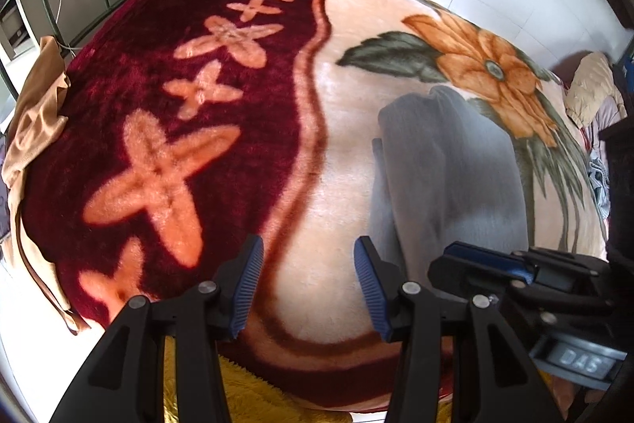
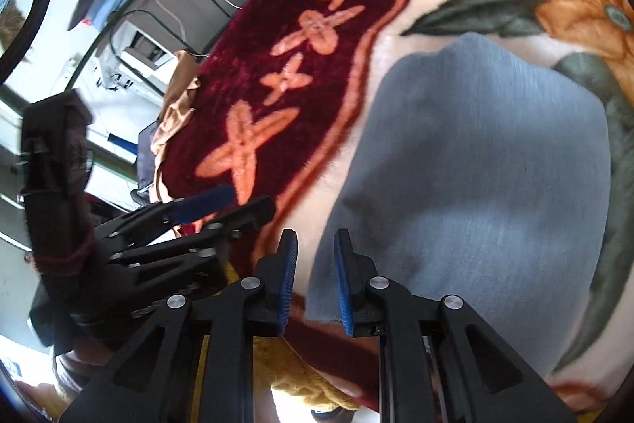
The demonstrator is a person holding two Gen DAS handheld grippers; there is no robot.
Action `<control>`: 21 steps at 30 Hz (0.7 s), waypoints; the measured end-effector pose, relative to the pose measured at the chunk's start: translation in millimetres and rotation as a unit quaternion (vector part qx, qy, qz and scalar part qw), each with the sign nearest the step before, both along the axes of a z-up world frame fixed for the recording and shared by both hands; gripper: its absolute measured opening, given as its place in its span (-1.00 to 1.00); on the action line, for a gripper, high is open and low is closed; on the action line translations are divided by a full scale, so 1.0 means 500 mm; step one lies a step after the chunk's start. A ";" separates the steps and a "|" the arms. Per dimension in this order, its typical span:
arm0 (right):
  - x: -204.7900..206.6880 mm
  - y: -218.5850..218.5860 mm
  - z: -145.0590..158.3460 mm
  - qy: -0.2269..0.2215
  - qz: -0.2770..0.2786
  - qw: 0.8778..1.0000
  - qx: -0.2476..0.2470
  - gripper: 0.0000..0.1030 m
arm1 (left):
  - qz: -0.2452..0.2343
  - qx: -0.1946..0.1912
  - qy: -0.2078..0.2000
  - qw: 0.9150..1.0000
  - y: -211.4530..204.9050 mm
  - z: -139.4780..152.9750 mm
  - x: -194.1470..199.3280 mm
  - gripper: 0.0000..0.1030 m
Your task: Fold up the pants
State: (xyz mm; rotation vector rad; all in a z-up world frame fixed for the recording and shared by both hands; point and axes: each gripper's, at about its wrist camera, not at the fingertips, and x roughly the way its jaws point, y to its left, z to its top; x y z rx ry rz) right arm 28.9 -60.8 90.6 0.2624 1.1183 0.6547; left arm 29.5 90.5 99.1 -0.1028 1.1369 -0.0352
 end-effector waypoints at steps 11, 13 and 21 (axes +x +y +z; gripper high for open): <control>-0.036 -0.149 0.001 -0.021 -0.089 0.993 -0.070 -0.57 | -0.058 0.002 -0.018 0.998 -0.094 0.026 0.002 0.04; -0.042 -0.171 -0.015 -0.012 -0.094 0.993 -0.072 -0.57 | -0.066 0.002 -0.010 0.998 -0.111 0.018 0.009 0.03; -0.061 -0.192 -0.089 0.019 -0.092 0.993 -0.065 -0.57 | -0.063 0.038 0.030 0.997 -0.135 -0.056 -0.014 0.04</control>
